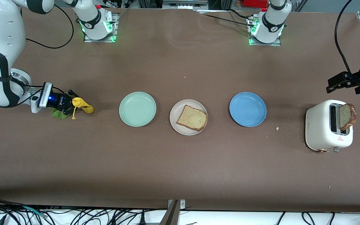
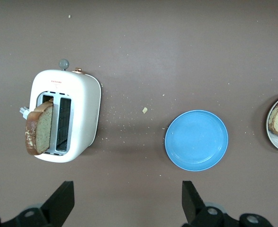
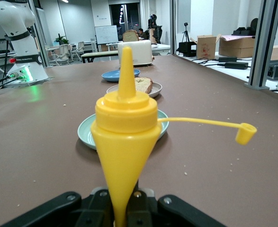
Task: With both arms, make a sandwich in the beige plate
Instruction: 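Lower the mustard bottle upright and open the right gripper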
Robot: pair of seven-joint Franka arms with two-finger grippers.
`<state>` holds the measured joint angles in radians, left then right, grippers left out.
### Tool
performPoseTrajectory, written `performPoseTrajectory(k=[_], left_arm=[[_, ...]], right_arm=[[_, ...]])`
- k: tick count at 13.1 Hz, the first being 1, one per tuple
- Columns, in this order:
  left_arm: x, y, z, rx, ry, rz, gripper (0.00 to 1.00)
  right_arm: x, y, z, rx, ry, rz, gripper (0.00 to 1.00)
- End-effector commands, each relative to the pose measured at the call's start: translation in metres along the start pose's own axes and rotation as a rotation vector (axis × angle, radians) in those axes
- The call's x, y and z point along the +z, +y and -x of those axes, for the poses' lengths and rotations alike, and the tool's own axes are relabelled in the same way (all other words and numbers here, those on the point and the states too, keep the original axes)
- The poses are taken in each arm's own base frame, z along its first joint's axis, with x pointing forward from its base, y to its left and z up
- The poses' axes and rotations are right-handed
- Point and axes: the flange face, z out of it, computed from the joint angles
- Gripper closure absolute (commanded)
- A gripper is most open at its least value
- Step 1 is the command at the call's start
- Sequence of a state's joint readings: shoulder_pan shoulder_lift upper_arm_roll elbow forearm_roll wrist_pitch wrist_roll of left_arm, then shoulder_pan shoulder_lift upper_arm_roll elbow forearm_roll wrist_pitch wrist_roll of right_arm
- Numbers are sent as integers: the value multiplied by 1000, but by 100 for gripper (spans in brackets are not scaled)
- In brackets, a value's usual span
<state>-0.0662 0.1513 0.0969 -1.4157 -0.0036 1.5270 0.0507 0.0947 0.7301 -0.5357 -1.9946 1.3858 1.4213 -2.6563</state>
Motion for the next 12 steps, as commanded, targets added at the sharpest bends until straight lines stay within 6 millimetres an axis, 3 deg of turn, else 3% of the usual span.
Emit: performPoseTrajectory(k=[1,3,8,12], left_arm=[[-2,2,7,16,-4,-16,0],[-2,1,6,14,-1,-16,0],[2,4,5,11,-10,-16,0],[0,5,5,13,-7,-18,0]], right_arm=[[1,-1,3,-3,45,14,100],[3,-2,7,11,52,23,100],[3,-3,11,20,55,21,58],[-12,-6,17,79,35,27,54]])
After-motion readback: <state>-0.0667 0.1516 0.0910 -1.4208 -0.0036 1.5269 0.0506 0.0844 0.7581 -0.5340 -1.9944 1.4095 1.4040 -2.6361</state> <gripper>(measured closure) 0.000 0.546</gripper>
